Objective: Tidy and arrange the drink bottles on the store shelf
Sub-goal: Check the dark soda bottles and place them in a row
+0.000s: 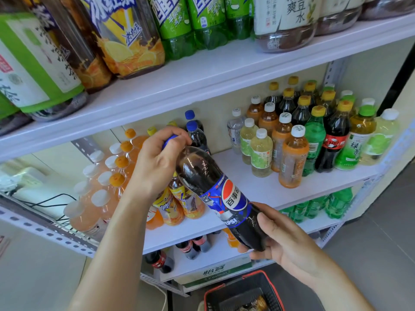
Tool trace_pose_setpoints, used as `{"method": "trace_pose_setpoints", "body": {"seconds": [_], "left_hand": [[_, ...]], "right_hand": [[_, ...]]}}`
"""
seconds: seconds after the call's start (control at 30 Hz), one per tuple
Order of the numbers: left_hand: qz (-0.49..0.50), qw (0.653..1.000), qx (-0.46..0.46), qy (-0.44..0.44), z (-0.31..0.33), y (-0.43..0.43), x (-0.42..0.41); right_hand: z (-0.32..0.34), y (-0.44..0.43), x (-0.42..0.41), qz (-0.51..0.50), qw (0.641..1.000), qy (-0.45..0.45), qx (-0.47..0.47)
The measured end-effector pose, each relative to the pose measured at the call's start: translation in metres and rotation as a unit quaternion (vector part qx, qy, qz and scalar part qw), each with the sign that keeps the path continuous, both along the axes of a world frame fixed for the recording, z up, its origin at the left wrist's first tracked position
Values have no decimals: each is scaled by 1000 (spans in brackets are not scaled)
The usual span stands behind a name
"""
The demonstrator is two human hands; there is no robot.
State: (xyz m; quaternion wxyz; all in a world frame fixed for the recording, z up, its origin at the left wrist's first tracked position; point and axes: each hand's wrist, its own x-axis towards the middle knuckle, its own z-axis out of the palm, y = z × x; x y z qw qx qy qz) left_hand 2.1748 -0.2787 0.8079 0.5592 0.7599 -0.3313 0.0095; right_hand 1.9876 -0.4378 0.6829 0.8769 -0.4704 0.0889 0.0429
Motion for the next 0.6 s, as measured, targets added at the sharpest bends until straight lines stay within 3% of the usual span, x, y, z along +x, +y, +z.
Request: {"method": "trace_pose_setpoints", "body": {"seconds": [0.1, 0.27, 0.43, 0.6], "left_hand": [[39, 999, 30, 8, -2, 0, 4], [112, 974, 194, -34, -9, 7, 17], [64, 986, 148, -34, -13, 9, 15], [-11, 996, 90, -26, -12, 3, 7]], "right_hand": [[-4, 4, 1, -50, 999, -12, -7], [-5, 8, 3, -128, 985, -35, -109], [-4, 9, 6, -175, 955, -23, -240], [-2, 0, 10, -131, 937, -7, -325]]}}
